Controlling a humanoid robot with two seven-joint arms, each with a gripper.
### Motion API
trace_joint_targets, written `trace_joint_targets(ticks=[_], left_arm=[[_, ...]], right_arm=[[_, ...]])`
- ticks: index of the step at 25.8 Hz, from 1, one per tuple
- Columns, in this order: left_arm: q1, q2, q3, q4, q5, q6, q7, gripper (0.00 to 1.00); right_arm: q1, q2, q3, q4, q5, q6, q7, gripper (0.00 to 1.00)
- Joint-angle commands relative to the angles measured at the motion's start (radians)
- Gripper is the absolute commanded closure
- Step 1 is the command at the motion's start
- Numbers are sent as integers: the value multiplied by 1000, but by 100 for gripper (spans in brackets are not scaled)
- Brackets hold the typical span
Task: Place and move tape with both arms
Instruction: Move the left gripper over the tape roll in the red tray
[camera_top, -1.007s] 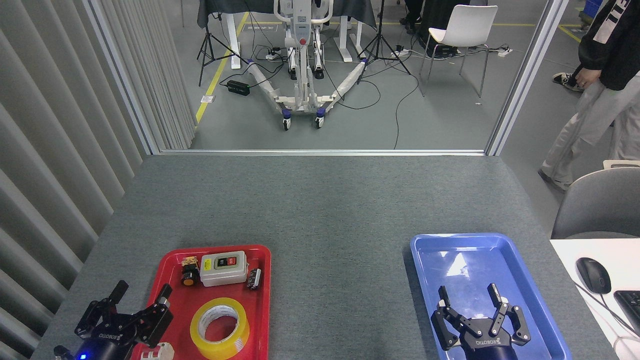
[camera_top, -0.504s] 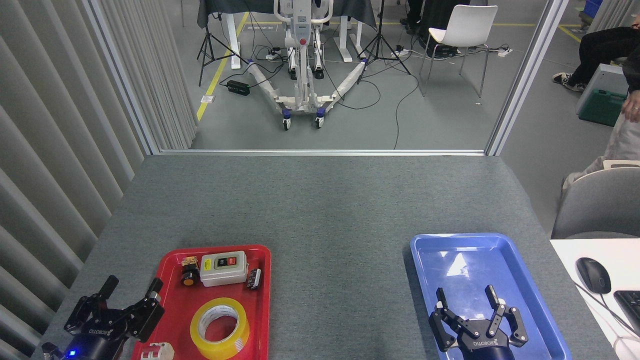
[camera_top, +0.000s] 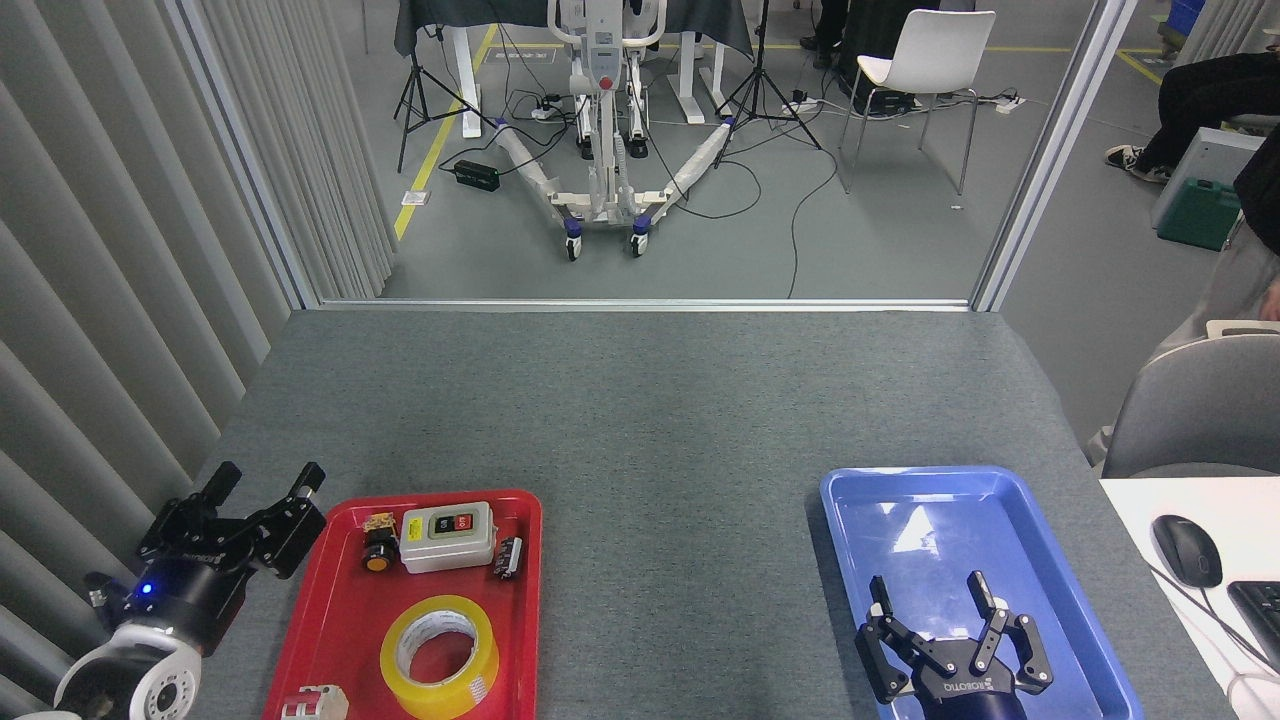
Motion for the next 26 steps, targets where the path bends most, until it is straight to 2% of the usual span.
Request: trace_joint_targets(ticks=[1, 4, 7, 9, 12, 16, 19, 22, 26], left_arm=[[-98, 3, -89, 33, 44, 11, -137, 0], [-213, 5, -107, 82, 42, 5, -344, 0], [-368, -1, -150, 198, 42, -1, -631, 0], [-394, -4, -187, 225, 44, -3, -744, 0], [-403, -4, -199, 254, 45, -60, -767, 0], [-440, 3, -282, 365, 64, -328, -797, 0], [-438, 28, -302, 363, 151, -501, -800, 0], [-441, 35, -307, 377, 160, -629, -801, 0], [-475, 60, -351, 415, 136, -638, -803, 0]], right_arm=[[0, 0, 0, -1, 0, -1, 0, 1], [1, -2, 0, -3, 0, -1, 0, 1], [3, -3, -2, -3, 0, -1, 0, 1], [4, -6, -2, -3, 0, -1, 0, 1], [4, -3, -2, -3, 0, -3, 0, 1], [4, -3, -2, -3, 0, -3, 0, 1], [4, -3, -2, -3, 0, -3, 0, 1], [4, -3, -2, -3, 0, -3, 0, 1], [4, -2, -2, -3, 0, -3, 0, 1]])
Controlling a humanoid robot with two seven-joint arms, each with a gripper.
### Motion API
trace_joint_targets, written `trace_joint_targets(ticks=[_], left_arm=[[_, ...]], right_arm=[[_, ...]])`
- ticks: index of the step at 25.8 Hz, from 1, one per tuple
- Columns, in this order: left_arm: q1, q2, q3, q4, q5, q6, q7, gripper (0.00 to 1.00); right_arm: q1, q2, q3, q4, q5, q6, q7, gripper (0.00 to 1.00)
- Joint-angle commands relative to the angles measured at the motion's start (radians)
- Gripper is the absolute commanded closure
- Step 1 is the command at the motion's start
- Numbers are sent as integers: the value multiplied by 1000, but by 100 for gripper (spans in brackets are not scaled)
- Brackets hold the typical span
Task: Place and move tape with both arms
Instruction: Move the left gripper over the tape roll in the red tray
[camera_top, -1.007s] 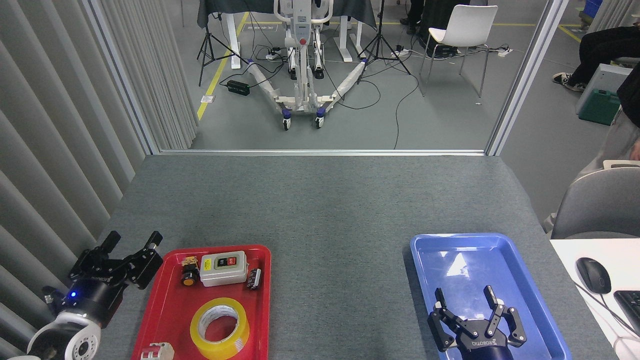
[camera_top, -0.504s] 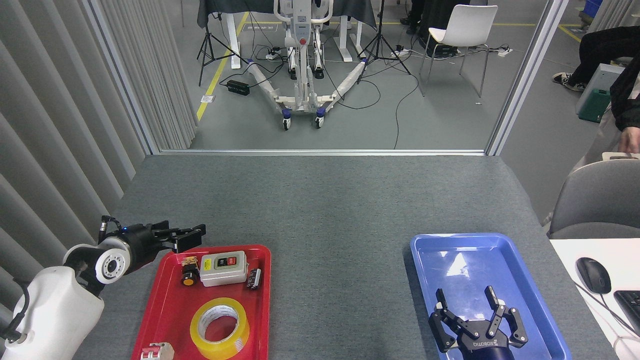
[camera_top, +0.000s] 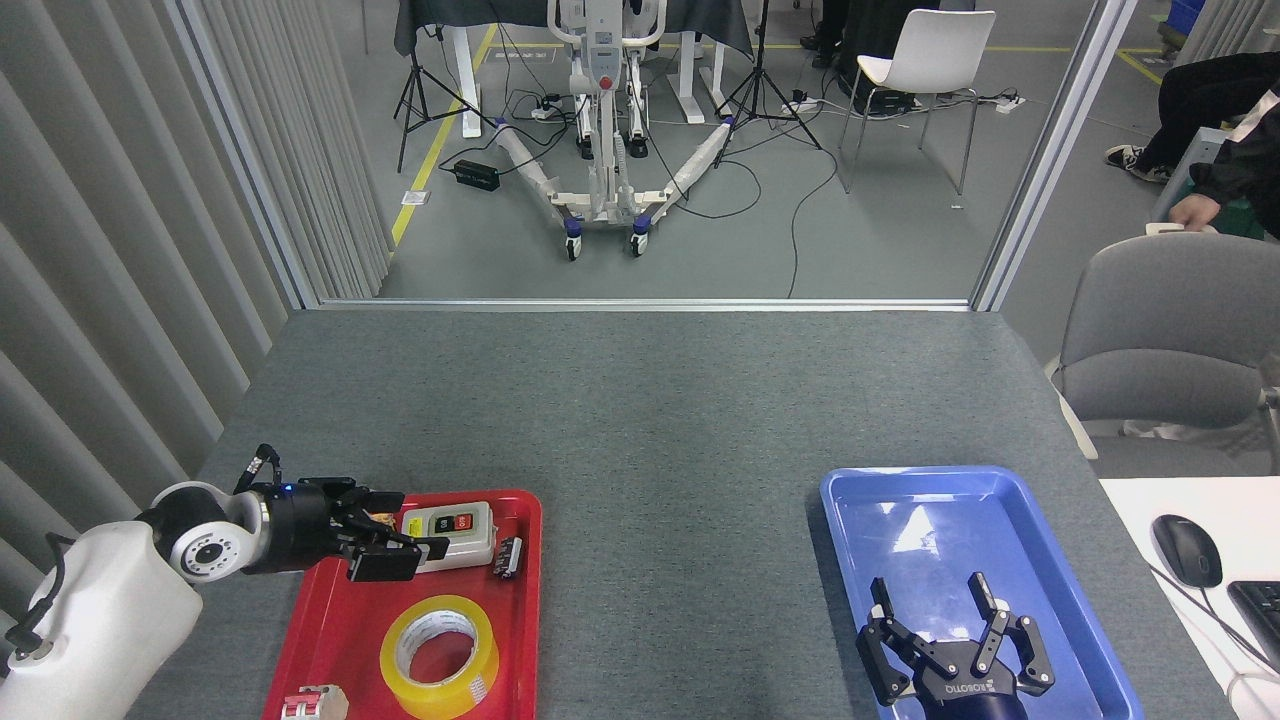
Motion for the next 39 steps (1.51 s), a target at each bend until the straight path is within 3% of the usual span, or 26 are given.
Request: trace_joint_targets(ticks=[1, 8, 17, 23, 27, 35, 39], left_arm=[[-35, 19, -66, 45, -25, -32, -2, 0], [-72, 30, -144, 92, -34, -5, -1, 0], [-7, 47, -162, 84, -34, 52, -1, 1], [36, 44, -164, 12, -34, 256, -5, 1], [68, 62, -164, -77, -34, 322, -56, 1], [69, 70, -164, -104, -34, 326, -163, 1], [66, 67, -164, -90, -40, 331, -228, 8]], right_arm=[[0, 0, 0, 0, 0, 0, -2, 1], [0, 4, 0, 0, 2, 0, -2, 1], [0, 4, 0, 0, 2, 0, -2, 1], [0, 4, 0, 0, 2, 0, -2, 1], [0, 4, 2, 0, 2, 0, -2, 1], [0, 4, 2, 0, 2, 1, -2, 1], [0, 2, 2, 0, 3, 1, -2, 1]])
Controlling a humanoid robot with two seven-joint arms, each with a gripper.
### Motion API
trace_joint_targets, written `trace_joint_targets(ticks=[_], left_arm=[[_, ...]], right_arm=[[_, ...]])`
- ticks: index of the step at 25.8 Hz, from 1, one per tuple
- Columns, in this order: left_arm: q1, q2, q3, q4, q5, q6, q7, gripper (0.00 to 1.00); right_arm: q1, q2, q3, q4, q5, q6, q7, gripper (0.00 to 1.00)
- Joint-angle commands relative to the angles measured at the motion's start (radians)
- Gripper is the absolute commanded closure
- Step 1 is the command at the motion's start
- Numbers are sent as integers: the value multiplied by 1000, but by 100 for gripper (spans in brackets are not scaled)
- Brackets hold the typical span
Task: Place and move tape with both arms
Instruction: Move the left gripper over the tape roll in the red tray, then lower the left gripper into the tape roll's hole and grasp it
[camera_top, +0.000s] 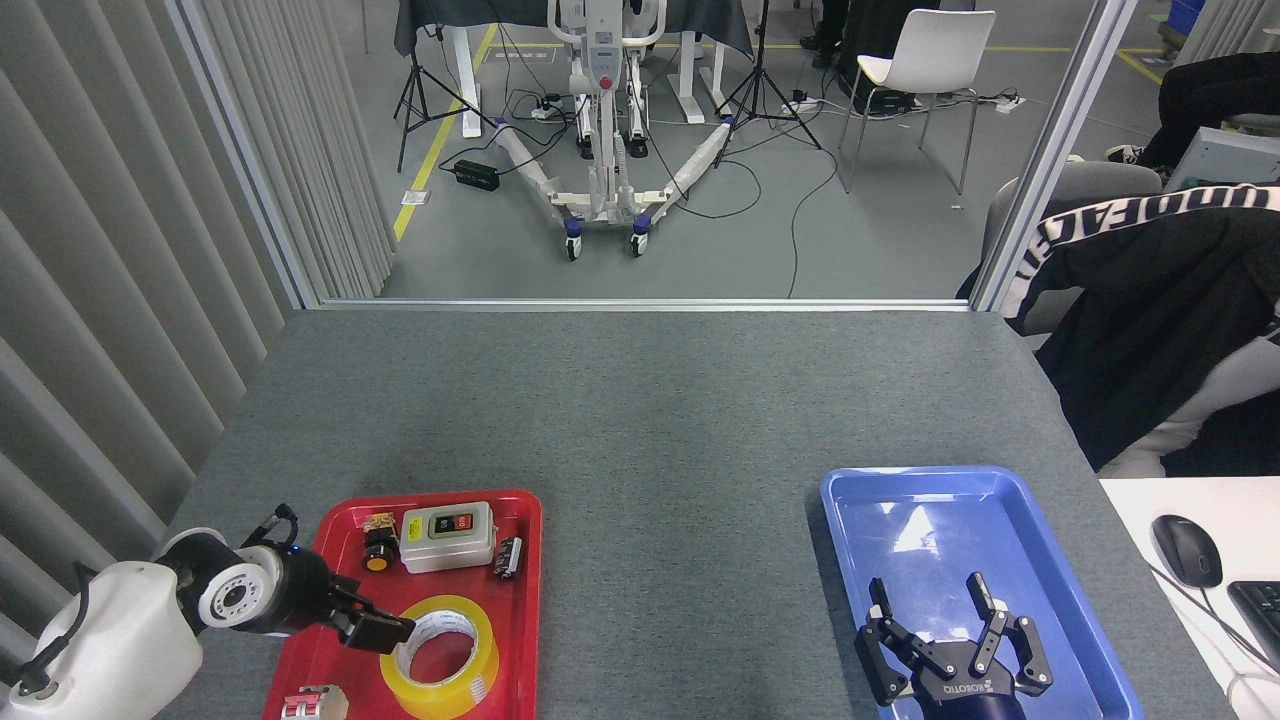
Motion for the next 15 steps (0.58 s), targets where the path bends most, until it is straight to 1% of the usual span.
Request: trace_joint_targets(ticks=[1, 5, 11, 14, 15], left_arm=[[-4, -5, 1, 9, -5, 12, -64, 11], [-5, -25, 0, 10, -54, 44, -129, 12], [-5, -65, 0, 23, -63, 47, -130, 13], [-7, -88, 0, 27, -66, 45, -130, 17], [-8, -90, 1, 32, -67, 45, -130, 21]], right_arm=[[0, 0, 0, 0, 1, 2, 1, 1], [0, -1, 0, 0, 1, 2, 1, 1], [0, 0, 0, 0, 1, 2, 1, 1], [0, 0, 0, 0, 1, 2, 1, 1], [0, 0, 2, 0, 1, 2, 1, 1]])
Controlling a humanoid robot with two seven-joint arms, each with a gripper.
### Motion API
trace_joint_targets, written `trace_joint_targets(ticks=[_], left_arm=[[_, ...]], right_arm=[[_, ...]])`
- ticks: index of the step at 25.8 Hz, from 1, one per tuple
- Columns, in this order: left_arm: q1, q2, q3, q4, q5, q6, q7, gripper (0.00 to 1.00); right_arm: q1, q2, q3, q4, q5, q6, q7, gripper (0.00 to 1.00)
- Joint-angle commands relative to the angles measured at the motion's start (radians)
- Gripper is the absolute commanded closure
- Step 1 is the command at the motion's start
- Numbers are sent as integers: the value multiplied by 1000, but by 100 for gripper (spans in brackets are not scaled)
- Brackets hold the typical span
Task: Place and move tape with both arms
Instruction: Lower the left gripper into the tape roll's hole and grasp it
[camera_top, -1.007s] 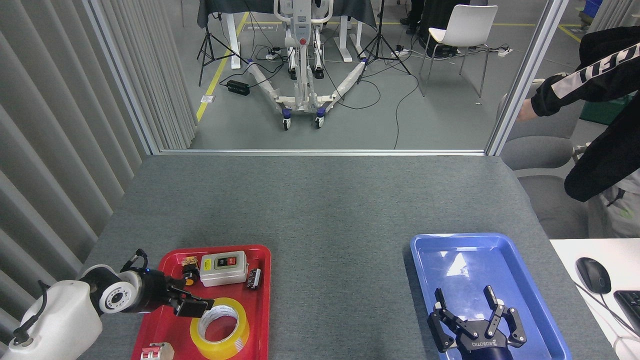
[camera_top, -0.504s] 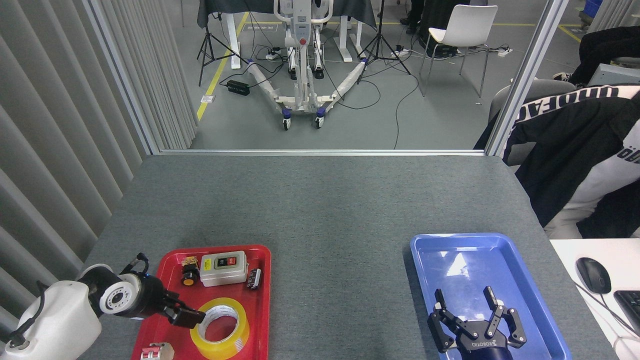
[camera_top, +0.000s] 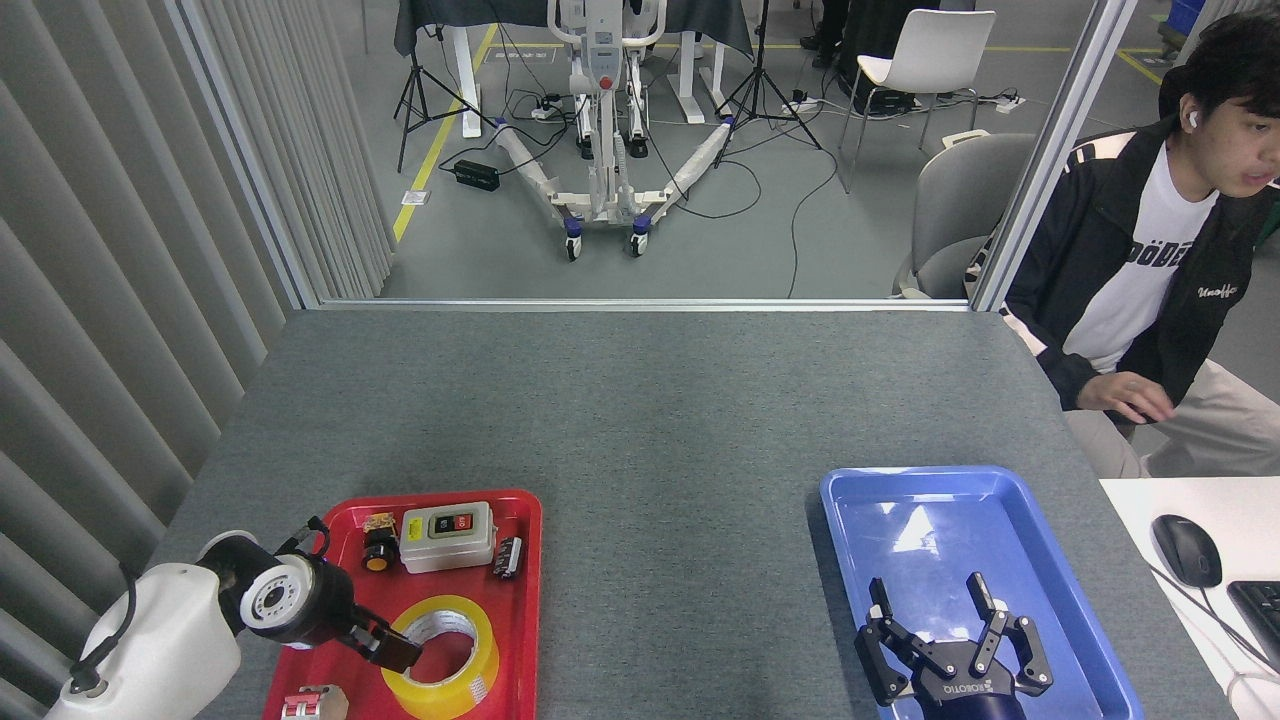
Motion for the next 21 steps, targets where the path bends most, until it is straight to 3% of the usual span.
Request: trace_joint_targets(ticks=[1, 7, 9, 10, 14, 17, 19, 21], left_arm=[[-6, -16, 0, 15, -3, 0, -1, 23], [-13, -45, -3, 63, -46, 0, -6, 24], [-15, -50, -3, 63, -49, -1, -12, 36], [-15, -53, -5, 64, -49, -1, -22, 47], [-18, -67, -5, 83, -49, 0, -41, 53], [-18, -88, -3, 98, -49, 0, -52, 64], [-19, -96, -3, 93, -49, -1, -76, 85], [-21, -97, -3, 92, -48, -6, -98, 97]], right_arm=[[0, 0, 0, 0, 0, -1, 0, 1], [0, 0, 0, 0, 0, -1, 0, 1], [0, 0, 0, 0, 0, -1, 0, 1], [0, 0, 0, 0, 0, -1, 0, 1], [0, 0, 0, 0, 0, 1, 0, 1], [2, 0, 0, 0, 0, -1, 0, 1], [2, 0, 1, 1, 0, -1, 0, 1], [0, 0, 0, 1, 0, 1, 0, 1]])
